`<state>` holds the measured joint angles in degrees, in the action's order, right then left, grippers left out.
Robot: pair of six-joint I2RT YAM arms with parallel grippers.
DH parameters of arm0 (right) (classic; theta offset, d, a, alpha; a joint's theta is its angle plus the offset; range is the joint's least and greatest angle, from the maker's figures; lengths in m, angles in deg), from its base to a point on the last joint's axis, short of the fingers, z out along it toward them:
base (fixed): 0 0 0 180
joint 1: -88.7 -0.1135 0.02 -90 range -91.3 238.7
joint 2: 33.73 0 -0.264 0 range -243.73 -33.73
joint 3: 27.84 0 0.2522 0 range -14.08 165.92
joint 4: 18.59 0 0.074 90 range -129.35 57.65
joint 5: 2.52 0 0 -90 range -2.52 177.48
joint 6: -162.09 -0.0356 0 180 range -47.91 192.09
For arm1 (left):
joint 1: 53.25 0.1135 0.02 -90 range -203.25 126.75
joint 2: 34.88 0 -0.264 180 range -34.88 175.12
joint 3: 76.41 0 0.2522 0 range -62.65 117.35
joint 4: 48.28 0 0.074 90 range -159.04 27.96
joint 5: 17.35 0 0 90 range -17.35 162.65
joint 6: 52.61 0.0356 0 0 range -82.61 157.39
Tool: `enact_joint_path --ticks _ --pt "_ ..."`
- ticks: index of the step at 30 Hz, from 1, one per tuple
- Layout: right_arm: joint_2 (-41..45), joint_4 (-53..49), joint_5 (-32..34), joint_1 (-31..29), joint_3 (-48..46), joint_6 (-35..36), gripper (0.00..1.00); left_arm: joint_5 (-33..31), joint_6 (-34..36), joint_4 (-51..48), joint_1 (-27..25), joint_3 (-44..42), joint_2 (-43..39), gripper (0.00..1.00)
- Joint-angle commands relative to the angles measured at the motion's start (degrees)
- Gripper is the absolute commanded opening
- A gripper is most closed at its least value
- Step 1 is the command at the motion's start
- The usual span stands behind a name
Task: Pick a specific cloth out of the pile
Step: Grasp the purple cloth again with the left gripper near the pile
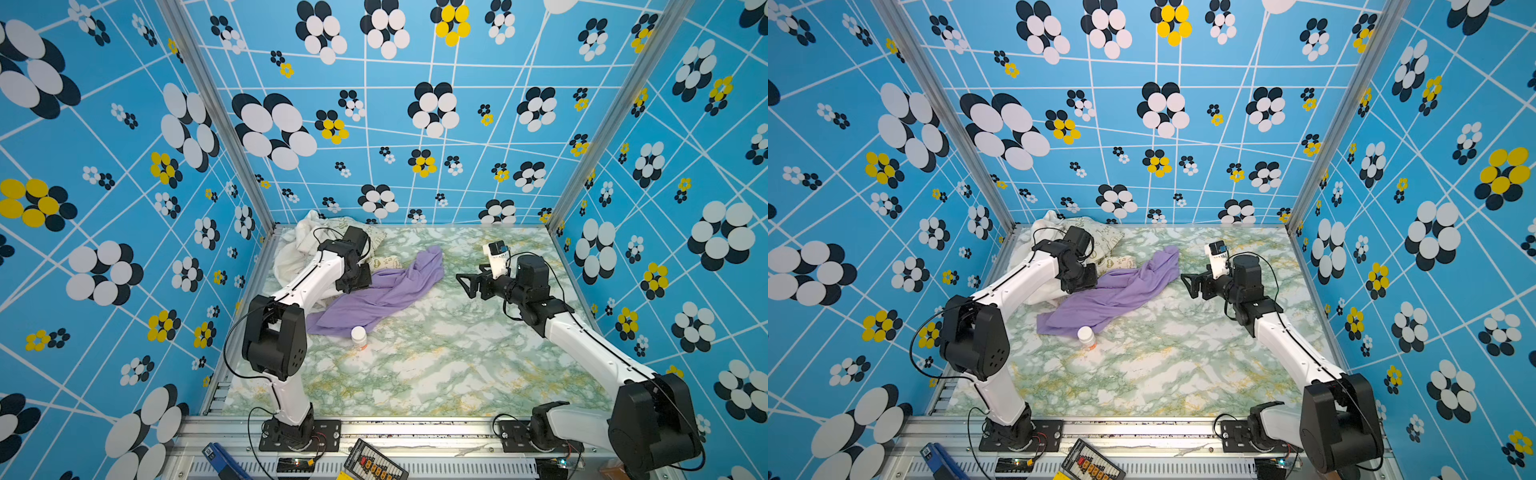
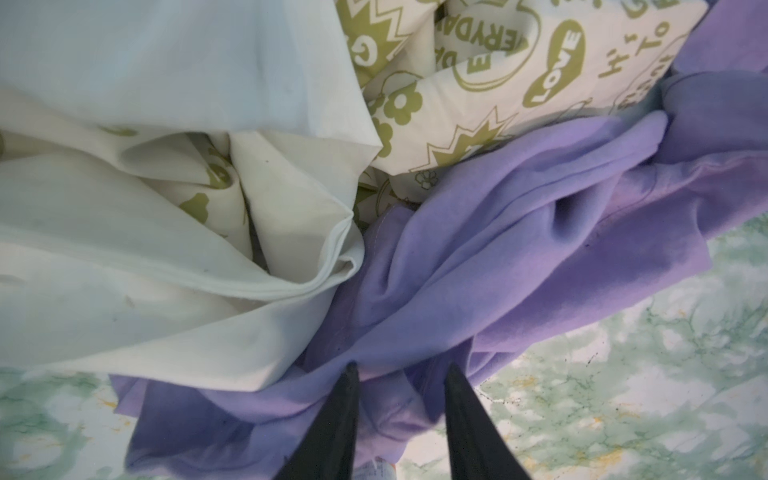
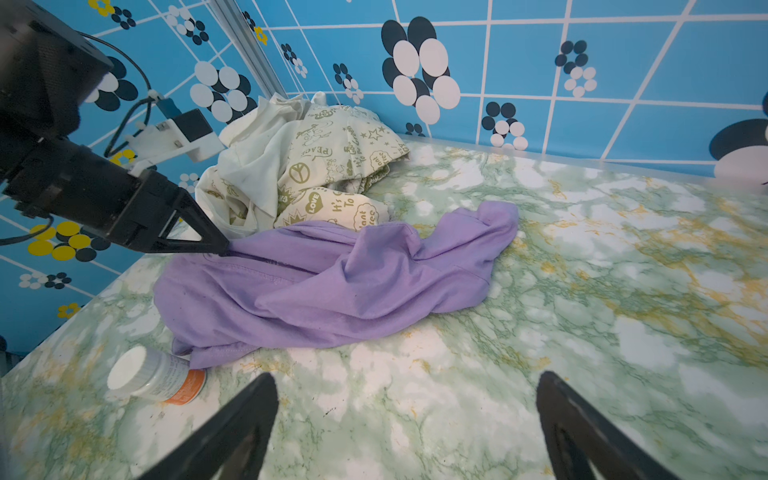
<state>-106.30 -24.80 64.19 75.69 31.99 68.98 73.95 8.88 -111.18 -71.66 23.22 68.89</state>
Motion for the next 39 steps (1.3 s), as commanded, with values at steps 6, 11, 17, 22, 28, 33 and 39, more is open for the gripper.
enact_joint_path --ticks 6,11,17,22,28,33,39 --pt "-0.38 -0.87 -0.91 -0.58 1.32 1.32 0.99 -0.2 -0.96 1.23 0.33 -0.55 0.35 0.06" --pt "-0.22 -1.06 -0.97 -0.65 1.45 1.9 0.99 -0.37 -1.41 2.83 0.31 -0.08 -1.29 0.0" --pt "-0.11 -1.53 -1.31 -0.61 2.04 2.67 0.99 -1.09 -2.13 7.07 0.45 0.74 -5.88 0.0" --pt "-0.02 -3.11 -2.28 -0.61 3.36 3.8 0.99 -0.56 -1.86 9.94 0.42 3.47 -9.12 0.0" --pt "0.13 -4.34 -2.65 -0.61 4.38 4.71 0.99 -0.45 -0.28 9.01 0.4 5.28 -11.48 0.18" --pt "0.75 -4.26 -2.55 -0.69 3.41 4.64 0.99 -3.43 -0.21 3.97 0.38 1.73 -11.91 0.41" --pt "1.73 -3.86 -2.17 -0.78 1.87 4.03 0.99 -3.16 -1.71 3.52 0.31 -4.91 -11.1 0.56"
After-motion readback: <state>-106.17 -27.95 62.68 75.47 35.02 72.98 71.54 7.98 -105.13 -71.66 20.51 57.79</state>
